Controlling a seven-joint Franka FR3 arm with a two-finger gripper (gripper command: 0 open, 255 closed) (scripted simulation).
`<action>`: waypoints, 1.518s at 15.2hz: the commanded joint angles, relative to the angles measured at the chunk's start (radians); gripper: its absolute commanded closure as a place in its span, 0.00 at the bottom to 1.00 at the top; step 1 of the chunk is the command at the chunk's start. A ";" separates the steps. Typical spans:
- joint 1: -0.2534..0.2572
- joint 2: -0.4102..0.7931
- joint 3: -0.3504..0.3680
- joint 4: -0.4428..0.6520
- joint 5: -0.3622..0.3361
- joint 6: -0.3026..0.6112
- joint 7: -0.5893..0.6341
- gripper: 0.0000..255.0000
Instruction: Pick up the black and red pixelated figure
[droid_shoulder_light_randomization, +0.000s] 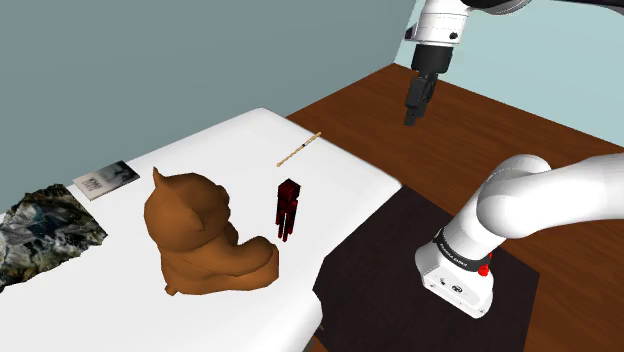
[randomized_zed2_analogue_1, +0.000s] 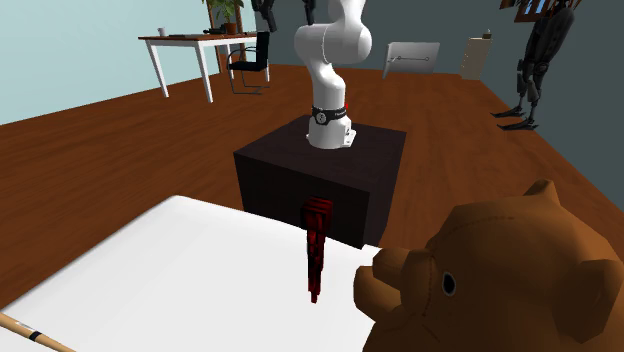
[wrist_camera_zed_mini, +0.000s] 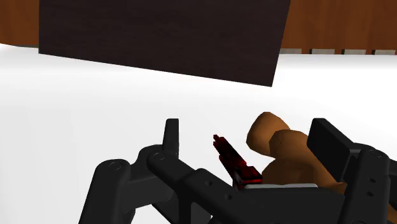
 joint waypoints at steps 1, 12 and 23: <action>0.000 0.000 0.000 0.000 0.000 0.000 0.000 0.00; 0.073 0.257 0.126 -0.104 0.056 0.415 0.025 0.00; 0.117 0.658 0.242 -0.030 0.016 0.791 0.091 0.00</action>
